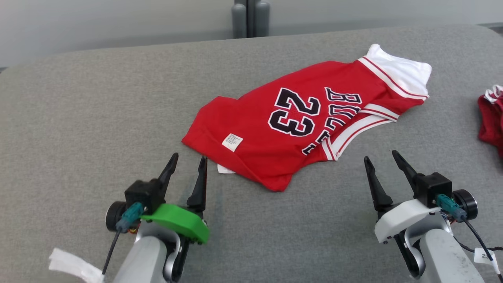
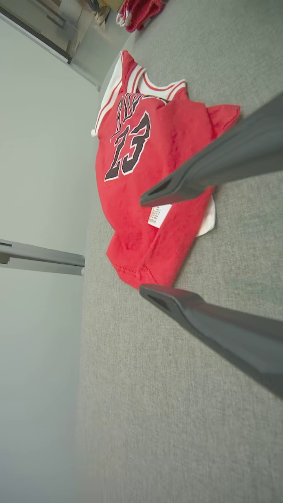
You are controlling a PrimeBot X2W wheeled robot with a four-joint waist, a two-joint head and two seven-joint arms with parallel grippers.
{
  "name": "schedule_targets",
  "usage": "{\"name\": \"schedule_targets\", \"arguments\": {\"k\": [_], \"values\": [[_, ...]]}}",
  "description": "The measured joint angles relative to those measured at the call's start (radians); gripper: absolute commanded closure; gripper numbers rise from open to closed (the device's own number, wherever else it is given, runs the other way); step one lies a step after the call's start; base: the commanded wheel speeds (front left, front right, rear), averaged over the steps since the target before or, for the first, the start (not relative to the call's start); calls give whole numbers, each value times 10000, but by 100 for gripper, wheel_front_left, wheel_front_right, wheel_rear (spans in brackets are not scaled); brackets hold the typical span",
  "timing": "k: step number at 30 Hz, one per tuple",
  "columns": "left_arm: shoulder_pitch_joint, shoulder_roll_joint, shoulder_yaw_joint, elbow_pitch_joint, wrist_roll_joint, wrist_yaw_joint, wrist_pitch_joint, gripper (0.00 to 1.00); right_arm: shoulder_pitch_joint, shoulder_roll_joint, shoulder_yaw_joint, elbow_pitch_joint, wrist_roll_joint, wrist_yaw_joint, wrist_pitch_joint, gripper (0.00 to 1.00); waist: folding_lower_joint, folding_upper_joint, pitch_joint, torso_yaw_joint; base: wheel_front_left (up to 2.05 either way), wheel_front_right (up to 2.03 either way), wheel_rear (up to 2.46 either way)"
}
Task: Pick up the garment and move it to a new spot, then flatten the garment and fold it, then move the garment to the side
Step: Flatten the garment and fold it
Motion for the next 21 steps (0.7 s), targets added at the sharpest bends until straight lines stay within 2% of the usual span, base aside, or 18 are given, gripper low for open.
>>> {"name": "schedule_targets", "arguments": {"k": [5,13,17,19,21], "values": [[-1453,-8,-125,941,161,2,-2,0,-90,111,59,-157,-73,0,2,0,0,0,346,-499,0,0,0],[-3301,-10,-171,3749,-17,489,128,0,-101,290,82,65,19,0,0,0,0,0,856,-1271,0,0,0],[-3557,-13,-288,4838,-184,727,420,0,-97,320,52,163,25,0,0,0,0,0,1043,-1508,0,0,0],[-3600,-12,-305,5216,-261,892,466,41,-96,330,27,251,33,0,2,0,0,0,1105,-1562,0,0,0],[-3718,-12,-334,5434,-357,899,408,66,-102,336,-8,284,46,0,0,0,0,0,1135,-1562,0,0,0]]}}
